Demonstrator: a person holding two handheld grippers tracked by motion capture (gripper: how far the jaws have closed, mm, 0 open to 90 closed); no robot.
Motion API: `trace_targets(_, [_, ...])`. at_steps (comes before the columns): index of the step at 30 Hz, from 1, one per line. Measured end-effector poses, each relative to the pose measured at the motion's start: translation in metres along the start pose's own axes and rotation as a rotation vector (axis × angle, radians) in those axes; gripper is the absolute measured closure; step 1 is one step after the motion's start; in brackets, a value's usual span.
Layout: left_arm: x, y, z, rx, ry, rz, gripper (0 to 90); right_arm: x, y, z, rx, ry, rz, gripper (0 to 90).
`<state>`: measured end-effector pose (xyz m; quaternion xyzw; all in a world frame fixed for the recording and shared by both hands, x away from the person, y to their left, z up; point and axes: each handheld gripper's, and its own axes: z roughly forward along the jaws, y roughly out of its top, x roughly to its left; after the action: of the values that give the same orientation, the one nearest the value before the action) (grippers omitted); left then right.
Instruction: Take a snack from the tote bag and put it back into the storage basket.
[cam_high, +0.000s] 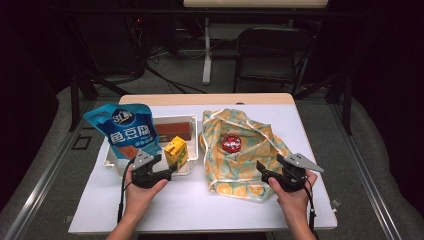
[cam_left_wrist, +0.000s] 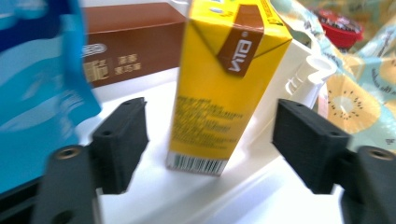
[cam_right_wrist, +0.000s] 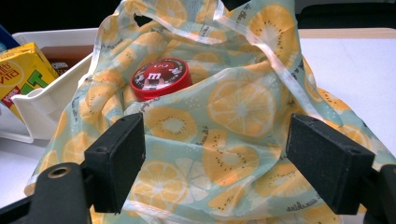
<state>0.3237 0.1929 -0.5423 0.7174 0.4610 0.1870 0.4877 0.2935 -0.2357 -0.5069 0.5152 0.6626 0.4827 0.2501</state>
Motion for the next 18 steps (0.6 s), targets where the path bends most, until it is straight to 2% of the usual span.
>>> trace_targets(1, [0.000,-0.002,-0.004,-0.007,0.006,-0.003,38.6,0.001,0.000,0.000,0.001,0.003,-0.003,19.1])
trace_targets(2, [0.000,-0.004,-0.007,-0.016,0.016,-0.005,49.3,0.001,0.000,0.001,0.006,0.003,-0.006,19.1])
trace_targets(3, [-0.001,-0.005,-0.008,-0.005,0.008,-0.004,61.8,0.002,0.000,0.001,0.004,0.003,-0.007,19.1])
trace_targets(5, [-0.002,-0.007,-0.004,0.028,-0.008,0.002,78.6,0.003,0.000,0.002,0.003,0.005,-0.008,19.2])
trace_targets(7, [-0.003,-0.007,0.001,0.042,-0.022,-0.001,88.0,0.003,0.000,0.003,0.007,0.008,-0.007,19.3])
trace_targets(9, [-0.002,-0.006,0.007,0.059,-0.033,-0.018,90.0,0.004,-0.001,0.003,0.009,0.005,-0.010,19.4])
trace_targets(11, [-0.001,-0.005,0.011,0.058,-0.047,-0.055,90.0,0.004,-0.001,0.003,0.009,0.002,-0.010,19.5])
trace_targets(18, [0.000,0.009,0.026,0.084,-0.010,-0.060,90.0,0.002,-0.002,0.003,0.010,-0.011,-0.002,19.8])
